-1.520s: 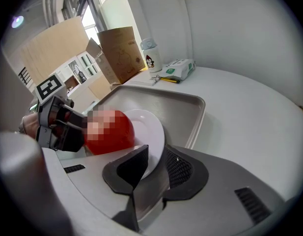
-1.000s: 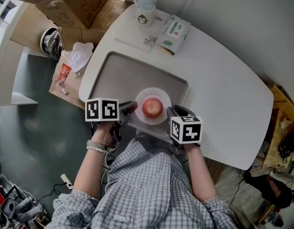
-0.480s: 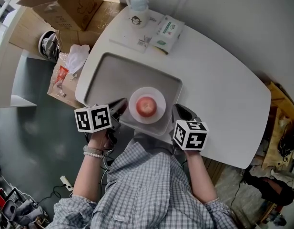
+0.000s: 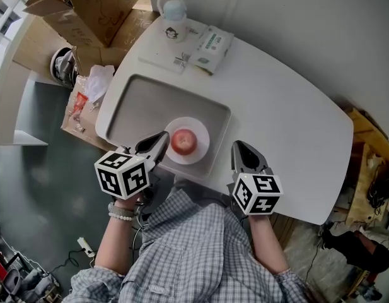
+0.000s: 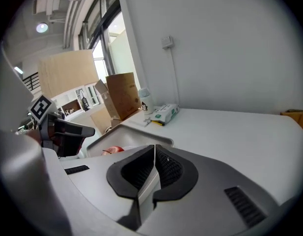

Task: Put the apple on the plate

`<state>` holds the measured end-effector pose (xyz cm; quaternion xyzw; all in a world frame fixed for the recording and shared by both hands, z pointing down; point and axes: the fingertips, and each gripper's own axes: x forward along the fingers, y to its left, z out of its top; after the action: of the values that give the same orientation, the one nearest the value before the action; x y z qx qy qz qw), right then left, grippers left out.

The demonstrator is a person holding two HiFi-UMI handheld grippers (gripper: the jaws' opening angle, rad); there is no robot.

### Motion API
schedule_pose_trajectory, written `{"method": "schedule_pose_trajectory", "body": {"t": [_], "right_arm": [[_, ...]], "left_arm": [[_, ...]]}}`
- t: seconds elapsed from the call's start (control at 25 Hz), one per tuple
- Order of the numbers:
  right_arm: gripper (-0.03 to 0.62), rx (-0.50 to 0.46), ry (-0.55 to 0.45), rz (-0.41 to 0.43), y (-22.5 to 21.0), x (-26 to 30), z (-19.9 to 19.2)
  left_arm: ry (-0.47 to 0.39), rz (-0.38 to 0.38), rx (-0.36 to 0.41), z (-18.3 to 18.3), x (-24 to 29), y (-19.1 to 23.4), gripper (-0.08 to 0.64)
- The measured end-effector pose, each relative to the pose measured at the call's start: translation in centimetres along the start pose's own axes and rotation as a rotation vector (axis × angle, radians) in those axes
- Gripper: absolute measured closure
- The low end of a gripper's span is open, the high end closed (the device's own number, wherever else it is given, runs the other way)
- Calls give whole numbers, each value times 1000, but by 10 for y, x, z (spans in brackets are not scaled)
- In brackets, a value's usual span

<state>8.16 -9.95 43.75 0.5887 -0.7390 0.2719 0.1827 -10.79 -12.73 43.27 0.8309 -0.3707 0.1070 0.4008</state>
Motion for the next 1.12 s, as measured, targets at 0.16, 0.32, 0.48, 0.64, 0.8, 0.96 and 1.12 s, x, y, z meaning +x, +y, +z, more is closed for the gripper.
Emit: {"method": "schedule_pose_trajectory", "body": {"t": [0.16, 0.32, 0.48, 0.64, 0.8, 0.96, 1.12], "right_arm": [[566, -7, -92, 35, 2, -20, 22], [568, -26, -162, 58, 3, -42, 45], [568, -65, -224, 75, 4, -65, 68], [568, -111, -294, 80, 0, -85, 91], [568, -134, -365, 84, -2, -105, 112], [568, -162, -449, 127, 0, -122, 132], [568, -196, -511, 191, 6, -135, 141]], "left_arm": [[-51, -2, 37, 13, -6, -21, 552], [-89, -47, 90, 26, -12, -50, 552], [-135, -94, 141, 42, -18, -83, 552], [-181, -124, 219, 55, -20, -113, 552], [-227, -130, 273, 64, -23, -136, 552], [-284, -138, 328, 75, -29, -158, 552], [-324, -144, 376, 80, -34, -173, 552]]}}
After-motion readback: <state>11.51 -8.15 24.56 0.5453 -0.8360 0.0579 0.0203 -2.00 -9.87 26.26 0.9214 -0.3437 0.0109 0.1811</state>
